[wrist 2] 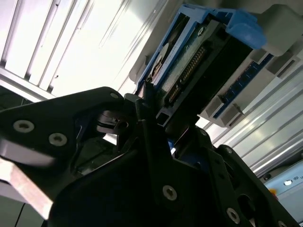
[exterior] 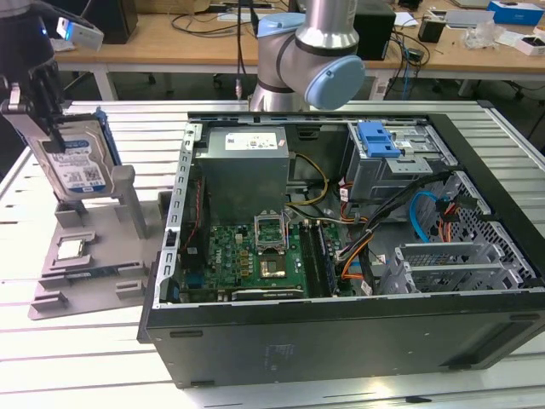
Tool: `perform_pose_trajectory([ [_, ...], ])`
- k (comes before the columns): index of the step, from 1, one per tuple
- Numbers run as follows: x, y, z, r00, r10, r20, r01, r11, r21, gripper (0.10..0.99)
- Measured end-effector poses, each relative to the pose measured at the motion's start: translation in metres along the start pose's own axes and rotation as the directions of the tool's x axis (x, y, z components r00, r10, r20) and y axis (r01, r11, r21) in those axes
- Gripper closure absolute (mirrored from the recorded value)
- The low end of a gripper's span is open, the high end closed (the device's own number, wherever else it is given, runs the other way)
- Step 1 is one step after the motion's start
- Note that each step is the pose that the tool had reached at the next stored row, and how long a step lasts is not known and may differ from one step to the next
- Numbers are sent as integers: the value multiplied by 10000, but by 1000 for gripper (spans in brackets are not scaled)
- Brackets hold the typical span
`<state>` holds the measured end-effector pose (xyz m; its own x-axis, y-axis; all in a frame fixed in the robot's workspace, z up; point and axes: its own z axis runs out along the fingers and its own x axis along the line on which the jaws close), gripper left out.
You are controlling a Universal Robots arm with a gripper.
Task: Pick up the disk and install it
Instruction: 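Pick up the disk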
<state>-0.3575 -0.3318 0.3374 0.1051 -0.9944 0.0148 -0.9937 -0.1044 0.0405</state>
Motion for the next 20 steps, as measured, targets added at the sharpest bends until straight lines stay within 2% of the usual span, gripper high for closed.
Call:
perform_pose_trajectory([
  [3,-9,2,-75,10000,-1,0,1,10000,1,718],
  [8,-34,6,-257,10000,0,0,0,10000,0,718],
  [14,-48,9,-380,10000,0,0,0,10000,1,718],
  [17,-60,12,-478,10000,0,-1,0,10000,-1,718],
  [20,-65,13,-526,10000,-1,0,1,10000,0,718],
])
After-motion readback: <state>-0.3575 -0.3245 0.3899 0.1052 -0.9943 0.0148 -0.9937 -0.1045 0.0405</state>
